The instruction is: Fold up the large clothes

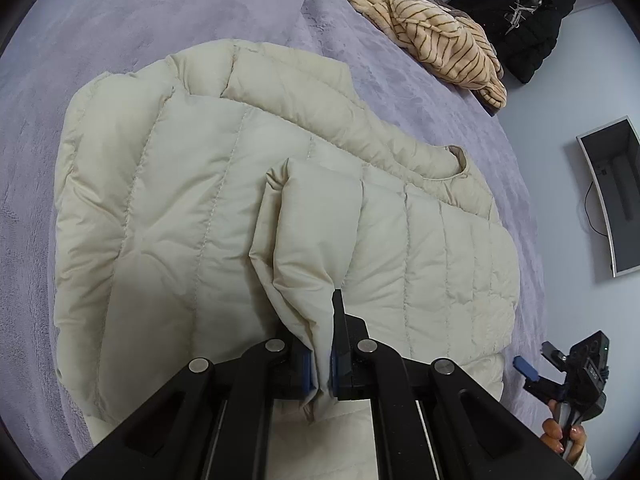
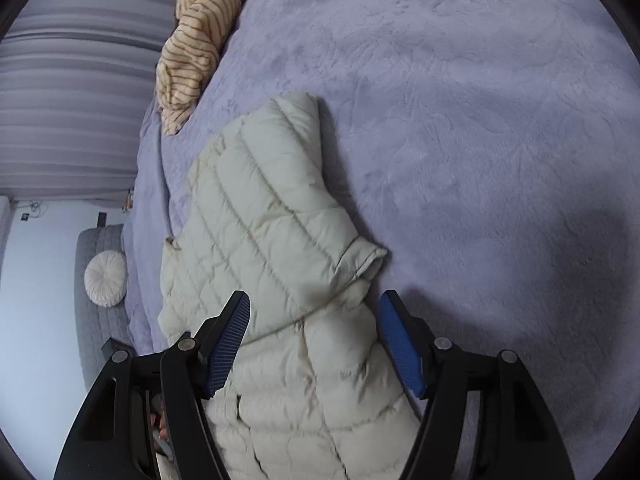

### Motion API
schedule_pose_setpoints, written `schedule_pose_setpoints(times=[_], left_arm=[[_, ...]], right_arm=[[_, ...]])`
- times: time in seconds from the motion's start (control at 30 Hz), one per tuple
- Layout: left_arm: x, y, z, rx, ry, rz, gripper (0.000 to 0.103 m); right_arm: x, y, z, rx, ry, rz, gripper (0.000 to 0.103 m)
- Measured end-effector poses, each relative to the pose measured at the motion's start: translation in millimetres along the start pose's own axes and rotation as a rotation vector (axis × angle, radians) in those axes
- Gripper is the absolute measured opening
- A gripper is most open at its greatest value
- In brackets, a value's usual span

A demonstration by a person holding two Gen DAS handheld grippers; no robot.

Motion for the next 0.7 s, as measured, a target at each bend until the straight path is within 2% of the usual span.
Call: schedule_pose_setpoints(times=[0.13,0.17,0.2,0.27,0.33,0.43,0.47,0.5,0.57,0.7], left_arm=[[0,-5,-2,0.027,0.0,-0.025,0.007],[1,-6,-3,0.032,0.0,-0.027,0.007],[1,-7,-3,0.036,0.0,-0.027,0.007],[1,-7,-4,0.042,0.001,-0.024,0.007],[1,-7,-5,0.049,0.0,-0.024,0.008],[1,-7,-8,0.046,-0.004,-0.019,0.008],[0,-7,-8,0.043,-0.004,-0.019,0.008],[0,-7,-7,0.039,-0.005,-0.02,0.008],[1,-6,-2,0.048,-0.011,-0.025,0.008],[1,1,16,0.105,-0.027,-0.024,0.008]], right_arm=[[9,31,20,-0.04,-0.066,0.17,0.07],[17,38,17,-0.047,-0.081,0.199,0.062],[26,46,11,-0.055,-0.082,0.219,0.043],[40,57,-10,-0.075,-0.064,0.256,0.026],[48,70,-34,-0.092,-0.036,0.317,0.024],[63,74,-69,-0.222,-0.03,0.425,0.024],[68,68,-77,-0.252,-0.026,0.426,0.018],[72,58,-84,-0.26,-0.016,0.407,0.012],[77,40,-89,-0.26,-0.019,0.365,0.007],[74,34,-86,-0.266,-0.032,0.381,0.006]])
Point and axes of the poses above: each gripper's, at about its wrist camera, not at the fingertips, and z roughly against the way its jaws point, y to its left, x to its top, the point moved 3 cm from there along -z, roughly the way its jaws point, and after that the axes turned 1 degree about -y, right-handed, at the moved point
